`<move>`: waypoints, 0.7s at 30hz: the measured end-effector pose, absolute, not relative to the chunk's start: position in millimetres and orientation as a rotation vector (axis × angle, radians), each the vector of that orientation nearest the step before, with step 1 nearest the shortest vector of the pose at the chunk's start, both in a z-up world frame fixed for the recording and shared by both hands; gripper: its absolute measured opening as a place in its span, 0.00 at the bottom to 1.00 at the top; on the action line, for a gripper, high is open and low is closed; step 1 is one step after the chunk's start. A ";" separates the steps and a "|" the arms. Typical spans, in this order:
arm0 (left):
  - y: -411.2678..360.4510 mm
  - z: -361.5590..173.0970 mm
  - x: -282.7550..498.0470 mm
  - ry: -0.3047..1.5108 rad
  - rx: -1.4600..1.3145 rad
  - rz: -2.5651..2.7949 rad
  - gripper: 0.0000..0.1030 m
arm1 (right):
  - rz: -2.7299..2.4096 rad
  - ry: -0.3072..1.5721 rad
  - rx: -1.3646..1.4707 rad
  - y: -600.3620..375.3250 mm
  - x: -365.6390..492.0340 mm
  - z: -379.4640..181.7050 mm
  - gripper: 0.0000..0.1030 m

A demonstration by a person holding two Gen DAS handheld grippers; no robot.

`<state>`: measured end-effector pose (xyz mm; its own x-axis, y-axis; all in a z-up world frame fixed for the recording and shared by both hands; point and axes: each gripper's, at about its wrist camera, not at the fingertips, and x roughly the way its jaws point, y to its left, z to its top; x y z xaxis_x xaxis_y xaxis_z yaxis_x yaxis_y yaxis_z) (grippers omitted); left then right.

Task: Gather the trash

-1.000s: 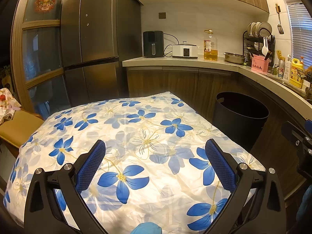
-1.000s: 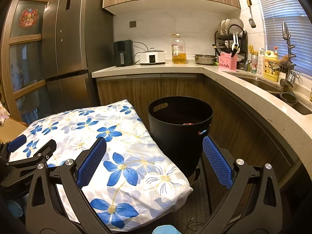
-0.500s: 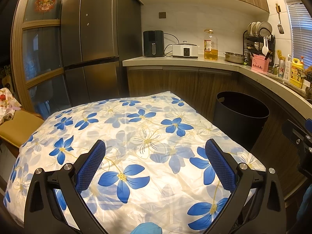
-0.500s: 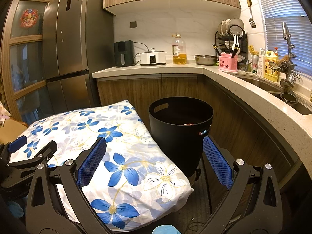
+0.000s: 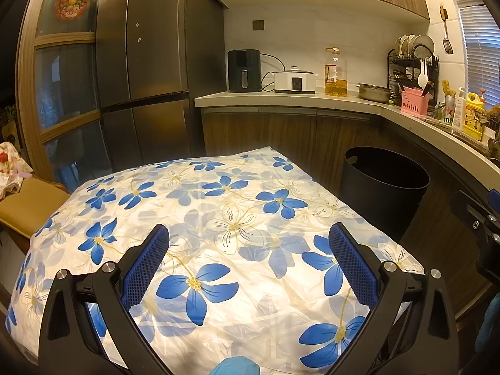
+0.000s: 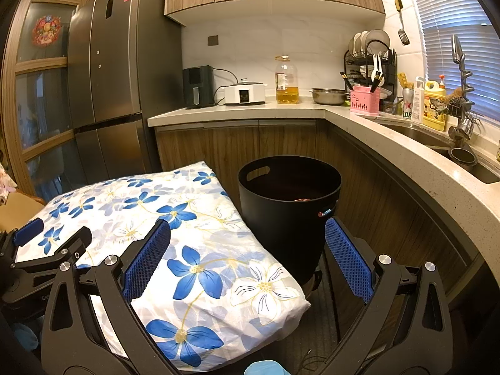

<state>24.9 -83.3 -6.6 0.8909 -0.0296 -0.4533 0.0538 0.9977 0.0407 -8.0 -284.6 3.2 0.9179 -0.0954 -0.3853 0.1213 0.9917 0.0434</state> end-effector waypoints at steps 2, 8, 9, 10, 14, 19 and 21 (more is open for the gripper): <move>-84.1 -6.8 24.1 0.470 0.054 -0.045 0.95 | -0.110 0.393 0.068 -285.5 -8.2 3.4 0.95; -85.0 -6.5 23.8 0.469 0.055 -0.045 0.95 | -0.110 0.391 0.069 -284.2 -7.9 3.6 0.95; -85.0 -6.5 23.8 0.470 0.054 -0.044 0.95 | -0.109 0.392 0.069 -285.2 -8.3 3.3 0.95; -85.0 -6.6 23.6 0.471 0.054 -0.045 0.95 | -0.110 0.393 0.069 -285.0 -8.2 3.3 0.95; -85.1 -6.6 23.4 0.470 0.055 -0.045 0.95 | -0.110 0.392 0.069 -285.6 -8.5 3.3 0.95; -85.1 -6.5 23.5 0.469 0.055 -0.044 0.95 | -0.109 0.392 0.069 -285.5 -8.5 3.2 0.95; -84.9 -6.5 23.4 0.470 0.055 -0.043 0.95 | -0.110 0.392 0.069 -285.1 -8.5 3.3 0.95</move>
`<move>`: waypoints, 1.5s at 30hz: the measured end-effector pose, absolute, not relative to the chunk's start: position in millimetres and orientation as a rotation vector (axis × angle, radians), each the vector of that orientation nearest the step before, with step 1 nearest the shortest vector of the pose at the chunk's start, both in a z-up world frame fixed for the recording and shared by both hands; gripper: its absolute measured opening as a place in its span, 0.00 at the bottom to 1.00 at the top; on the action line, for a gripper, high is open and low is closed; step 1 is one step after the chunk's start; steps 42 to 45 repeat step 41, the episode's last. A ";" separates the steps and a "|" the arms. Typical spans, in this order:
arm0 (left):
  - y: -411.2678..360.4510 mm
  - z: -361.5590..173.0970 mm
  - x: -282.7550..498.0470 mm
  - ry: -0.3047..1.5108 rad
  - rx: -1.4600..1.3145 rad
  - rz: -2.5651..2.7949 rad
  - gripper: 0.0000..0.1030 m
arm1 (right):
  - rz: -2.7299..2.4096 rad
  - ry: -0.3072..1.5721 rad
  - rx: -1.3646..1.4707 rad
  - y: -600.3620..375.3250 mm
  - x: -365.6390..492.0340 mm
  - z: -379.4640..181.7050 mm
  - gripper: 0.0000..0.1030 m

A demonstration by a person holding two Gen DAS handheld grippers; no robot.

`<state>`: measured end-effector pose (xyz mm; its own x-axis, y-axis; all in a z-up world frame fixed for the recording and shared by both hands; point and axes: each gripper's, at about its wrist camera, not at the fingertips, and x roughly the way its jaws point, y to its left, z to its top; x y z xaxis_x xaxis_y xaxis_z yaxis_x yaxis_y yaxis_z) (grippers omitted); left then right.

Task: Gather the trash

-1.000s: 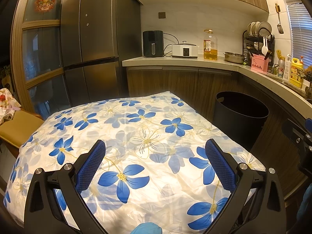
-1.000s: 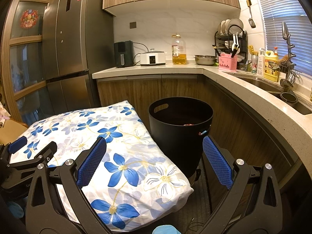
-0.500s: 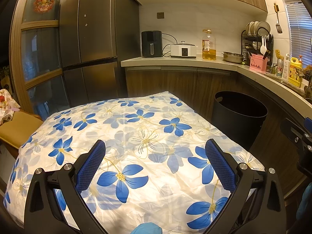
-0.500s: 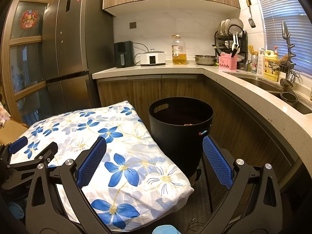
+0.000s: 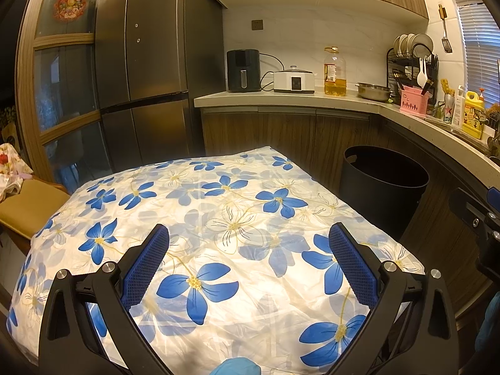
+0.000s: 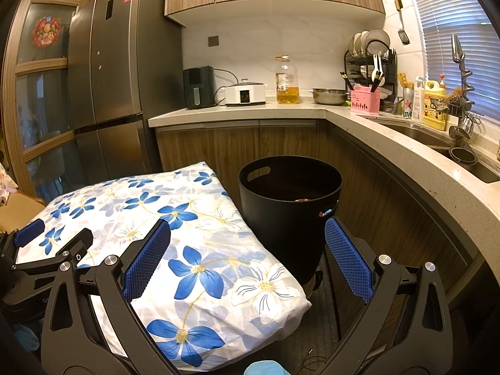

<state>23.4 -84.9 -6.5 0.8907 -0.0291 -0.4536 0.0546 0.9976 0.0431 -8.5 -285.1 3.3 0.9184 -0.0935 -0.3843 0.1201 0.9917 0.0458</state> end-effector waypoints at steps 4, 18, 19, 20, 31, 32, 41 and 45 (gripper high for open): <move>-85.0 -5.9 23.1 0.470 0.056 -0.045 0.95 | -0.110 0.391 0.069 -284.5 -8.2 3.4 0.95; -85.1 -4.9 20.7 0.451 0.083 -0.027 0.95 | -0.109 0.390 0.070 -284.4 -8.1 4.1 0.95; -84.7 -4.7 21.0 0.451 0.087 -0.026 0.95 | -0.108 0.390 0.070 -284.9 -8.3 4.0 0.95; -84.7 -4.7 20.7 0.450 0.089 -0.027 0.95 | -0.108 0.391 0.070 -284.8 -8.2 4.0 0.95; -84.3 -4.1 21.3 0.458 0.087 -0.051 0.95 | -0.108 0.388 0.071 -284.3 -8.0 4.5 0.95; -84.3 -4.2 21.3 0.457 0.088 -0.049 0.95 | -0.109 0.388 0.072 -284.5 -7.3 5.5 0.95; -79.3 -4.5 21.4 0.460 0.065 -0.038 0.95 | -0.109 0.386 0.072 -284.1 -5.6 8.4 0.95; -79.3 -4.5 21.4 0.460 0.065 -0.038 0.95 | -0.109 0.386 0.072 -284.1 -5.6 8.4 0.95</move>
